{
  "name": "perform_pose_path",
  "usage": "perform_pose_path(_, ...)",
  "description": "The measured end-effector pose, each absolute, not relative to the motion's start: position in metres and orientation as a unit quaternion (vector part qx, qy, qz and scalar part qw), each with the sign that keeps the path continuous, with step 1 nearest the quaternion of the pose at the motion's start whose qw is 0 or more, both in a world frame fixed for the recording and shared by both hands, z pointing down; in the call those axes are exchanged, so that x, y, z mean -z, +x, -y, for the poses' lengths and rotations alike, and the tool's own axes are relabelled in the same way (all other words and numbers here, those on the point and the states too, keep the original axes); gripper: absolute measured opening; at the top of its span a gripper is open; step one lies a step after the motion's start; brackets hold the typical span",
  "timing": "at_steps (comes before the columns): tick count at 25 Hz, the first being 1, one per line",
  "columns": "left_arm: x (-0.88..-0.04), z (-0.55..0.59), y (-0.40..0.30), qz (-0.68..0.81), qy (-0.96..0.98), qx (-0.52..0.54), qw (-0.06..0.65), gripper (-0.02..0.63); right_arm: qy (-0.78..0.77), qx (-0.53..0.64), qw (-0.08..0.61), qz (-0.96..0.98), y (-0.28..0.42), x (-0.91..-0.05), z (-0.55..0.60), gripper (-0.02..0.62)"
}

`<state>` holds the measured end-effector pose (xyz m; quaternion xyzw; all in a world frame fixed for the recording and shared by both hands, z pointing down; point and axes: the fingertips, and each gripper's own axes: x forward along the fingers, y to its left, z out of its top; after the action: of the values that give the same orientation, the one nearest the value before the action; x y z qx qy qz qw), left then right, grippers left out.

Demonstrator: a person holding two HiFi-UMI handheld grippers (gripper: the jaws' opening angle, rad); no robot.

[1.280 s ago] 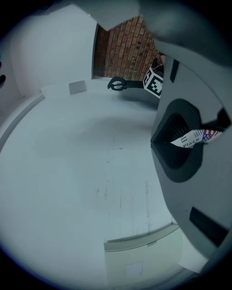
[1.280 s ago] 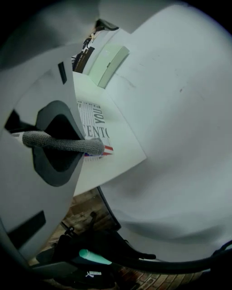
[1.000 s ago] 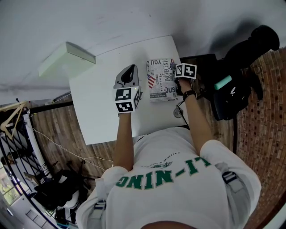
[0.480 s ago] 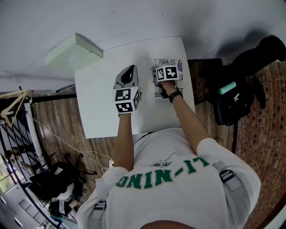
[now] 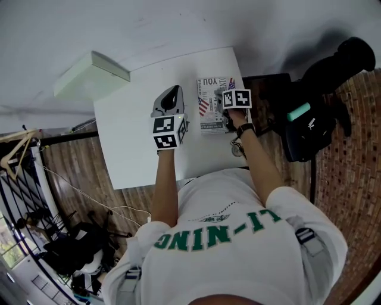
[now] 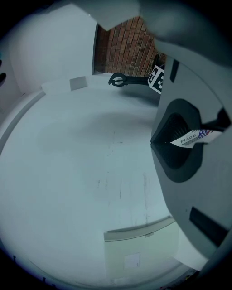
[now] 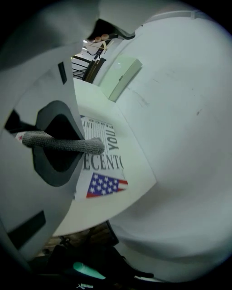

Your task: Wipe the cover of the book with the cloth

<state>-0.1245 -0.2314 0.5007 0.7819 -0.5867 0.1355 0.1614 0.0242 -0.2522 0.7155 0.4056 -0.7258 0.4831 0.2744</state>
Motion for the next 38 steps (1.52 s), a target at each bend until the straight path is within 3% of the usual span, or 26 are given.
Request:
perform_pose_path(5, -0.501, 0.234, -0.108, 0.575, 0.791, -0.133, 0.16, 0.014, 0.451, -0.492, 0.253, 0.7, 0.086, -0.714, 0.255, 0.032)
perform_pose_path(11, -0.497, 0.232, -0.102, 0.573, 0.794, -0.13, 0.156, 0.014, 0.459, -0.495, 0.248, 0.694, 0.093, -0.714, 0.255, 0.031)
perform_pose_path(16, -0.496, 0.226, -0.114, 0.587, 0.784, -0.129, 0.157, 0.014, 0.413, -0.502, 0.236, 0.723, 0.036, -0.702, 0.245, 0.032)
perform_pose_path(21, -0.499, 0.219, -0.128, 0.6, 0.773, -0.133, 0.16, 0.014, 0.334, -0.489, 0.267, 0.76, -0.043, -0.701, 0.221, 0.032)
perform_pose_path(26, -0.498, 0.215, -0.136, 0.608, 0.766, -0.125, 0.166, 0.014, 0.319, -0.477, 0.29, 0.766, -0.066, -0.714, 0.212, 0.032)
perform_pose_path(38, -0.493, 0.226, -0.111, 0.587, 0.785, -0.112, 0.16, 0.014, 0.408, -0.482, 0.272, 0.726, 0.04, -0.715, 0.227, 0.032)
